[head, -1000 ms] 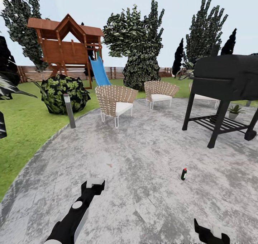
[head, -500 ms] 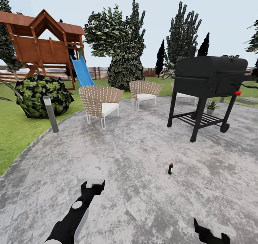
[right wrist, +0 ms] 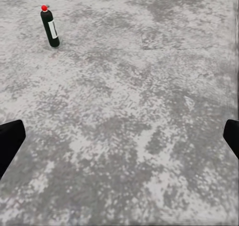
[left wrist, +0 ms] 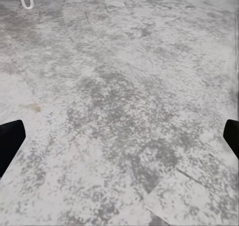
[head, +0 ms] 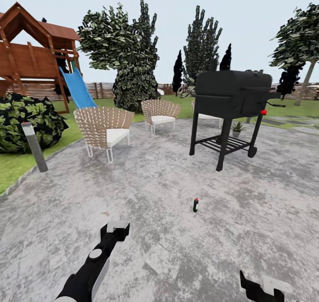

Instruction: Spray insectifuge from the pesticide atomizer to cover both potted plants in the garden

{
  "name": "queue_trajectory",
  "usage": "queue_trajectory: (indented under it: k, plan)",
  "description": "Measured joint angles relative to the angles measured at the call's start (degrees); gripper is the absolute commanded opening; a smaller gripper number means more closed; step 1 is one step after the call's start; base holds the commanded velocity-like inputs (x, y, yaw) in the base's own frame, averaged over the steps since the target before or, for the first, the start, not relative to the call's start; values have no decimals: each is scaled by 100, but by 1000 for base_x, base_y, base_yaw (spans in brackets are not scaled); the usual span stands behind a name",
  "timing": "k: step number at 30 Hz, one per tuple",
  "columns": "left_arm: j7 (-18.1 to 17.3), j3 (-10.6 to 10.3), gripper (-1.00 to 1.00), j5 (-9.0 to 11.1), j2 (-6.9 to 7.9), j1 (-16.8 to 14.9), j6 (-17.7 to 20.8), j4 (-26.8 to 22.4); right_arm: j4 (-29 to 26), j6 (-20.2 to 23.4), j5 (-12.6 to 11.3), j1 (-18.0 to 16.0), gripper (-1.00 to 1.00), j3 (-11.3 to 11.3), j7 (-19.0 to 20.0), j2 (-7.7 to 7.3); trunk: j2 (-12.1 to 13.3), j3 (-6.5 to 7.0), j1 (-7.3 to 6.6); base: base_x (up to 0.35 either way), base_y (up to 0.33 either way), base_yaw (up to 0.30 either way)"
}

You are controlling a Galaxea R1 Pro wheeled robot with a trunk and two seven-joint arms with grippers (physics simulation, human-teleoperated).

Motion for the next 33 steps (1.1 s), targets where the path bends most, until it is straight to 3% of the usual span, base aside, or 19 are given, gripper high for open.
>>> queue_trajectory:
  k: [12, 33]
  plan:
    - [0, 2, 100, 0, 0, 0, -1, 3, -5, 1, 0, -2, 100, 0, -1, -1, 0, 0, 0, 209, 218, -282]
    - [0, 2, 100, 0, 0, 0, -1, 3, 0, 2, 0, -2, 100, -1, 3, -4, 0, 0, 2, 16, 7, -282]
